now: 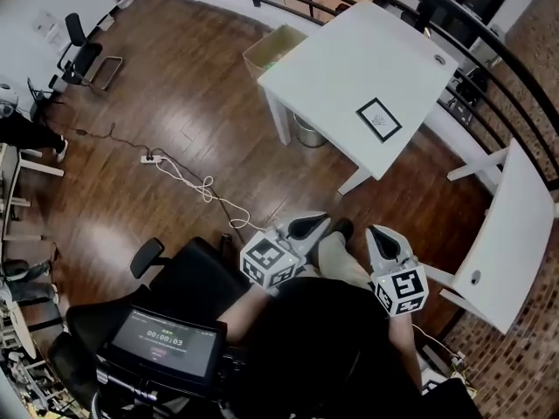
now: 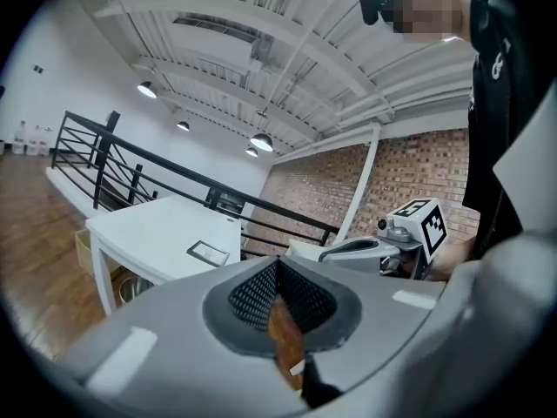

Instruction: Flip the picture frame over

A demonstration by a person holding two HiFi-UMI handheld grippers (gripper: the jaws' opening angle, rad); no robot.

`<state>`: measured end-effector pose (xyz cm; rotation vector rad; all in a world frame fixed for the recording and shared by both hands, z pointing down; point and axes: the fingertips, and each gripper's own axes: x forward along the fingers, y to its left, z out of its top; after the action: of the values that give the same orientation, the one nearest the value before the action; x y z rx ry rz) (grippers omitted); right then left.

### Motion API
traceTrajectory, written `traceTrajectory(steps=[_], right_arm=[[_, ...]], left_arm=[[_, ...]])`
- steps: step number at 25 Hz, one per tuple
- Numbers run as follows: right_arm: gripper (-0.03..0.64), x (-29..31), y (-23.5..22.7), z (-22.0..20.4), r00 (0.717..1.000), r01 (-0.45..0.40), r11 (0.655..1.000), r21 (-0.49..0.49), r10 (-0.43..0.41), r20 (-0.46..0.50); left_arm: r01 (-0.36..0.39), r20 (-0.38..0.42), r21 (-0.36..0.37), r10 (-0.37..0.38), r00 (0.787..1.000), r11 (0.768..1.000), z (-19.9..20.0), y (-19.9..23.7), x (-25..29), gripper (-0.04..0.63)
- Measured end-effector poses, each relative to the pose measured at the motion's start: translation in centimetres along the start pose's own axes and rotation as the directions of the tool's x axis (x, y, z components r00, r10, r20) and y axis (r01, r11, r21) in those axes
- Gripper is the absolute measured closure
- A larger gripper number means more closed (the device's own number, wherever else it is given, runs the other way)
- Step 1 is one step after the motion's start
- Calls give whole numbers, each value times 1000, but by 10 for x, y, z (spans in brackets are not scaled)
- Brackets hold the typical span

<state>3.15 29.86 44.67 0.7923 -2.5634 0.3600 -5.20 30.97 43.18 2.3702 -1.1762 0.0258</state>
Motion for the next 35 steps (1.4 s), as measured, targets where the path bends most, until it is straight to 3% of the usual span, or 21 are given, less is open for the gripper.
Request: traceTrajectory(steps=[10, 20, 27, 35], right_arm=[[624, 26, -93, 31, 999, 10, 1000, 21, -11, 31], [624, 40, -172, 35, 999, 13, 997, 70, -16, 49], [624, 56, -194, 27, 1000, -3, 995, 96, 0, 23], [624, 110, -217, 30, 999, 28, 995, 100, -24, -45]], left_arm=[[4, -39, 51, -2, 999, 999, 39, 26, 84, 581], [19, -83, 68, -13, 996, 998, 61, 31, 164, 581], [12, -101, 55, -6, 995, 998, 63, 46, 191, 581], [41, -153, 49, -33, 988, 998, 64, 114, 211, 581]])
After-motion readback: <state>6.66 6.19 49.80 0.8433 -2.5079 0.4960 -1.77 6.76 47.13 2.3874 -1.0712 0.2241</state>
